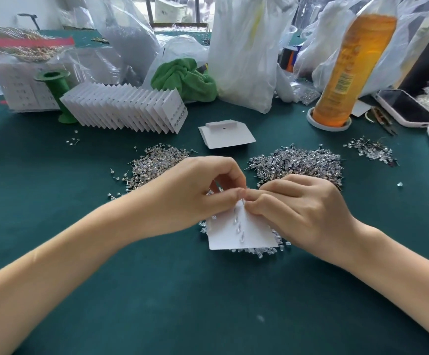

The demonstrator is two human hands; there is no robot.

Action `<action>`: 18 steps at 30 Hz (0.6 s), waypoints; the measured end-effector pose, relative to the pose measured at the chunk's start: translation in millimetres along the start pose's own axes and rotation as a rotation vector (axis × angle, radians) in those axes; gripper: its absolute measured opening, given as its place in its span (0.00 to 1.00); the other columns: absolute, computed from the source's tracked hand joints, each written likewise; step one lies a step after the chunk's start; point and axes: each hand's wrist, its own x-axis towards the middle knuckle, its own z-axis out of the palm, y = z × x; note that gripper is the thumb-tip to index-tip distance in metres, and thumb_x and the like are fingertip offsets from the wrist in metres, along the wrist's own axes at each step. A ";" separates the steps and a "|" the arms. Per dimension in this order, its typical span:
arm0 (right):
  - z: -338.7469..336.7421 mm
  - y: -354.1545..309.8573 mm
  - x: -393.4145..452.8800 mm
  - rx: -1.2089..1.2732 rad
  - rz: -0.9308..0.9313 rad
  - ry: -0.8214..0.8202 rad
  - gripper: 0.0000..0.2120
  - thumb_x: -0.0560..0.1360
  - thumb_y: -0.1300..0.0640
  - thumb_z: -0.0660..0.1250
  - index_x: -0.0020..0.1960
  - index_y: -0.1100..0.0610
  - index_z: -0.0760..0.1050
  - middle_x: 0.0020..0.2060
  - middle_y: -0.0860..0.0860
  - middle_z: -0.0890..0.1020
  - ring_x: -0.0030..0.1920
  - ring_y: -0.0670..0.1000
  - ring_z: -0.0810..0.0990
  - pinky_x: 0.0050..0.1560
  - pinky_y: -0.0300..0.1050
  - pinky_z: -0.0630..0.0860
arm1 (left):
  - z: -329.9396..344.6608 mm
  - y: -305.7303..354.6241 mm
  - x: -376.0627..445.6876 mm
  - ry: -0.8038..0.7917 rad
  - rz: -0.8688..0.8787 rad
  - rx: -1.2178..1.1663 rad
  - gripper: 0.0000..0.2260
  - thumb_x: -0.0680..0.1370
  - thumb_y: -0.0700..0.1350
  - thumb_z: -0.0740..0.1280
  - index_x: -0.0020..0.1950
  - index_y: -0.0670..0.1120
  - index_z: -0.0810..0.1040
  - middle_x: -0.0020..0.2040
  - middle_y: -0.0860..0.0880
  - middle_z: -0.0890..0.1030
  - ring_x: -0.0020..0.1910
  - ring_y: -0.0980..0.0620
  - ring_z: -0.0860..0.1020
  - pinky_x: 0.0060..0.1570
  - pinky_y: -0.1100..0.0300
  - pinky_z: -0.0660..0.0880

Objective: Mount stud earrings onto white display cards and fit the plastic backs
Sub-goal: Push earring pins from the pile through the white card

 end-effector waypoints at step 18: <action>0.2 -3.4 -1.9 0.012 0.060 -0.033 0.09 0.69 0.72 0.70 0.32 0.63 0.78 0.26 0.55 0.78 0.26 0.58 0.76 0.28 0.47 0.76 | 3.0 2.1 -6.8 0.045 0.018 0.060 0.01 0.77 0.46 0.66 0.47 0.50 0.77 0.42 0.57 0.80 0.44 0.59 0.77 0.44 0.61 0.73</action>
